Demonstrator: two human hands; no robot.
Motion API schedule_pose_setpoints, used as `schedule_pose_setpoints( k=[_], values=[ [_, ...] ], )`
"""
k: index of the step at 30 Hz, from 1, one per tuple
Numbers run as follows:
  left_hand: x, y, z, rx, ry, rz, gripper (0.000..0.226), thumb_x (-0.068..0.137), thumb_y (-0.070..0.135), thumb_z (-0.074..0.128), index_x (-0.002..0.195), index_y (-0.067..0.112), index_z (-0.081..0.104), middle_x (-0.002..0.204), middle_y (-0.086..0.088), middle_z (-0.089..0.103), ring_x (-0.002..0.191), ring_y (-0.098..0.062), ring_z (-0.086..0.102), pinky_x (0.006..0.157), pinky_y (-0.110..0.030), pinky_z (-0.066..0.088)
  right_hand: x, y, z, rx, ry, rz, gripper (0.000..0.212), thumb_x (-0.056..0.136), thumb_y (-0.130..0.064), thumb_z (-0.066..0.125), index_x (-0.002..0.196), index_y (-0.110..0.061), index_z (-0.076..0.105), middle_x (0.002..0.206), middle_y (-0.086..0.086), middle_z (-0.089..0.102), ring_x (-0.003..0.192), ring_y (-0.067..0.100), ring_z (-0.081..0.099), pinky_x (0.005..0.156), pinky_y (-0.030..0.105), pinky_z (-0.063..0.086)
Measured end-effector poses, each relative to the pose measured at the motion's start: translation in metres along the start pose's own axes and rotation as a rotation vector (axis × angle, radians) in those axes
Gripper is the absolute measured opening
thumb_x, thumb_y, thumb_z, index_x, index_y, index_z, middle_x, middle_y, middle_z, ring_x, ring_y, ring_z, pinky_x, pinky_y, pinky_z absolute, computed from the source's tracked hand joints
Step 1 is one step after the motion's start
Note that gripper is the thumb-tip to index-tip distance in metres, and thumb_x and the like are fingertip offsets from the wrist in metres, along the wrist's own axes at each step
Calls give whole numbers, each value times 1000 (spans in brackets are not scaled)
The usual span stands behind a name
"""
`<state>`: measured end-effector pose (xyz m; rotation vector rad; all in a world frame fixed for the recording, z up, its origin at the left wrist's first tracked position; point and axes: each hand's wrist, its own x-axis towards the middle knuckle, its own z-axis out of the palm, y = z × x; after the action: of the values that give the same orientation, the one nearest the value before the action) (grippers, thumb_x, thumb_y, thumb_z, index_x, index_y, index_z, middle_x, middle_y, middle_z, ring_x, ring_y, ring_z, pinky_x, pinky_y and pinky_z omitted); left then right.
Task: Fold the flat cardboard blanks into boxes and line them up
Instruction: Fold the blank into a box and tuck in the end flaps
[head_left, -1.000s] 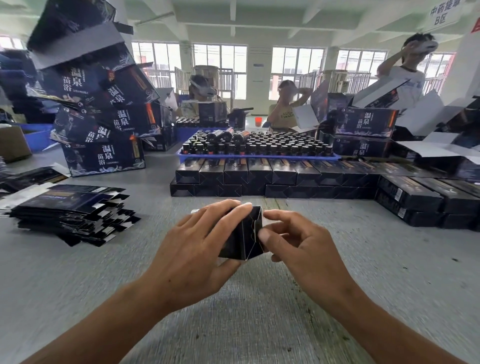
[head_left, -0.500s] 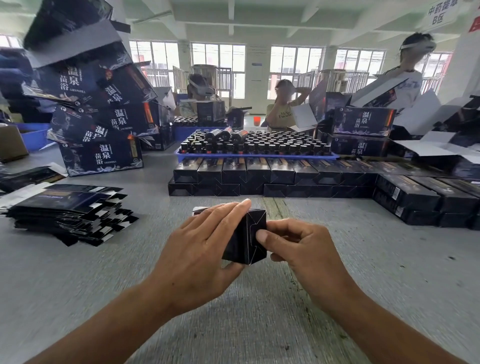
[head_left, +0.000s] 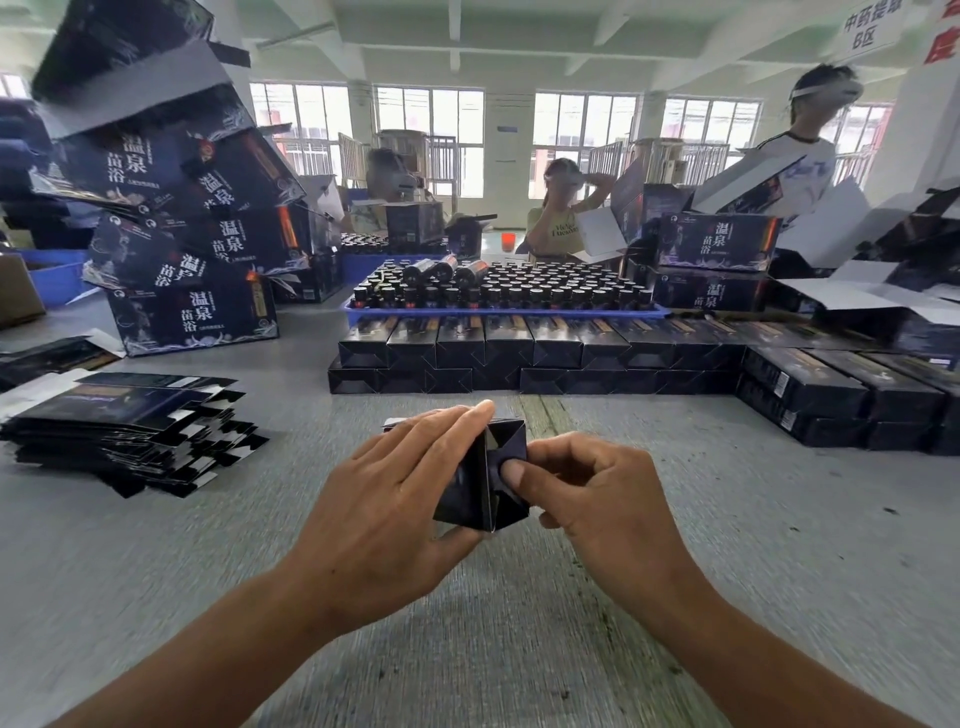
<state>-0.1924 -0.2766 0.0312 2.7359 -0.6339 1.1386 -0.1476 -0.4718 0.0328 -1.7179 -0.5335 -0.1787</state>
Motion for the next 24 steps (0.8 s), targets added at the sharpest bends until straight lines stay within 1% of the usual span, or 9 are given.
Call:
schedule_pose_setpoints(
  k=[3,8,11,13,15,17,19,21,24],
  values=[
    [-1,-2,-1,-7,13,2,83,85,58,58,151,13,35,141,-2,55,125,-13,48,100,-28,43,1,0,-2,31,-33,27,7,83,-26,80,88,-28,75,83,-10,75,75,14,71,65,22,59],
    [-1,-3,-2,-26,30,-3,82,85,55,58,151,13,35,142,-3,54,126,-14,49,100,-28,44,2,1,-3,23,-51,22,13,83,-30,78,95,-26,75,86,-9,76,76,12,71,64,20,57],
    [0,-3,0,-39,22,17,80,86,51,56,153,15,31,148,-1,50,137,-14,43,106,-32,43,1,2,-3,27,-64,6,30,82,-38,79,111,-34,70,96,-13,74,84,7,72,67,18,57],
    [-1,-3,4,-26,-16,78,79,87,40,58,156,15,28,156,0,42,148,-15,32,115,-37,37,1,2,-2,13,-88,17,49,81,-44,79,126,-40,60,106,-13,71,93,4,71,72,19,58],
    [-2,-3,5,-11,-46,135,84,84,23,67,157,12,26,162,-2,33,152,-18,23,120,-41,30,2,3,-1,18,-90,35,53,83,-43,78,130,-44,54,111,-12,70,96,4,71,74,20,59],
    [-1,-3,6,-8,8,127,80,84,14,63,156,9,27,163,-7,29,153,-22,22,121,-45,29,5,4,-1,85,-50,84,54,83,-38,78,131,-40,54,110,-6,70,93,7,72,73,21,59],
    [-1,-5,4,-28,127,3,71,88,18,58,153,9,30,160,-10,34,150,-23,28,117,-45,35,9,5,-4,161,-37,159,62,72,-35,75,131,-32,55,107,3,71,92,12,73,73,25,60],
    [0,-7,1,-125,233,-232,62,97,30,58,151,12,35,155,-7,40,142,-15,36,110,-39,39,10,8,-8,194,-73,204,63,64,-29,73,125,-26,59,101,5,74,93,17,73,76,30,61],
    [3,-10,-7,-572,204,-622,73,85,54,61,150,28,39,139,10,55,122,0,54,97,-29,46,10,10,-9,160,-173,218,54,59,-22,75,111,-23,65,99,0,76,96,20,73,83,34,62]
  ],
)
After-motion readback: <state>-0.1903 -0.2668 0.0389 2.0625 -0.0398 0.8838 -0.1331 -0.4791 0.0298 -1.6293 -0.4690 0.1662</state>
